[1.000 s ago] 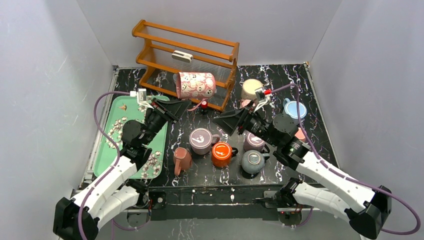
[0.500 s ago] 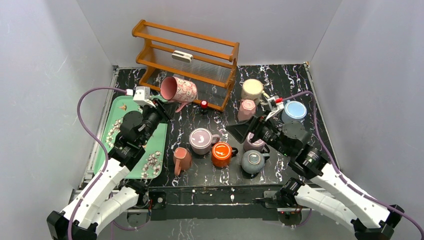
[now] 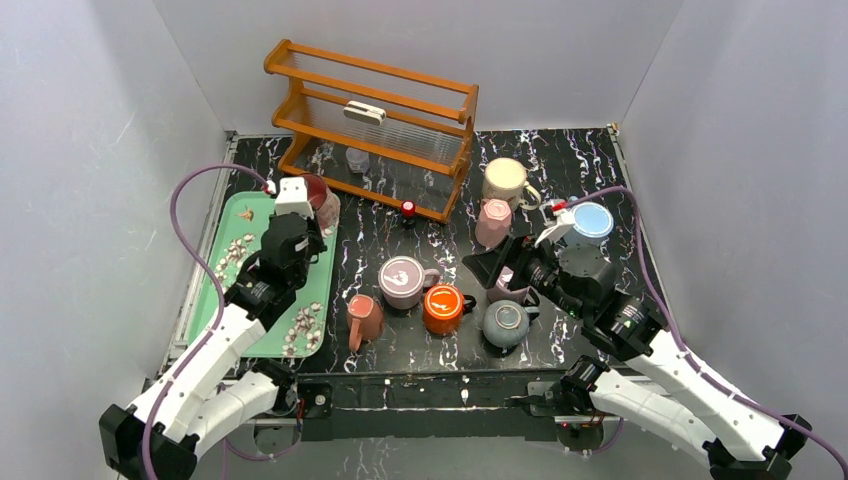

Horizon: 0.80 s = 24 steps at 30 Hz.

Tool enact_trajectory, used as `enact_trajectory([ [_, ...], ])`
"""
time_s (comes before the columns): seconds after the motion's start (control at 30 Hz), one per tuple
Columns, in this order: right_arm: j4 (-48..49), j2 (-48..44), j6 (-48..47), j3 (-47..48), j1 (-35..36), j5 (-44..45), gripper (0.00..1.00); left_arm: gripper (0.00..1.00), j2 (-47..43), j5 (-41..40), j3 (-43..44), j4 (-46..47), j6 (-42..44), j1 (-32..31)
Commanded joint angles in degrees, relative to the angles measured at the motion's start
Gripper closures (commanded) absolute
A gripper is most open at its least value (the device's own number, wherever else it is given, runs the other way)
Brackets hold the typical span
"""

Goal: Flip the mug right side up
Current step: Place the cup on the tray.

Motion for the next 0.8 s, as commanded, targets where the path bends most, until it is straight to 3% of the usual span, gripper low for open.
enact_trajectory([
  [0.0,0.34,-1.54,-0.53,1.69,0.02,2.69,0.01,1.00,1.09,-12.17,5.12,3.72,4.38,0.41],
  [0.23,2.00,-0.29,0.58,0.72,-0.02,-0.57,0.01,1.00,5.06,-13.83,5.18,3.95,2.66,3.41],
  [0.43,0.85,0.17,-0.91,2.06,0.01,0.07,0.01,1.00,11.17,-7.41,7.53,2.05,-1.35,13.38],
  [0.77,2.82,-2.75,-1.24,0.15,0.03,-0.71,0.01,1.00,17.25,-9.17,5.87,9.29,0.02,20.30],
])
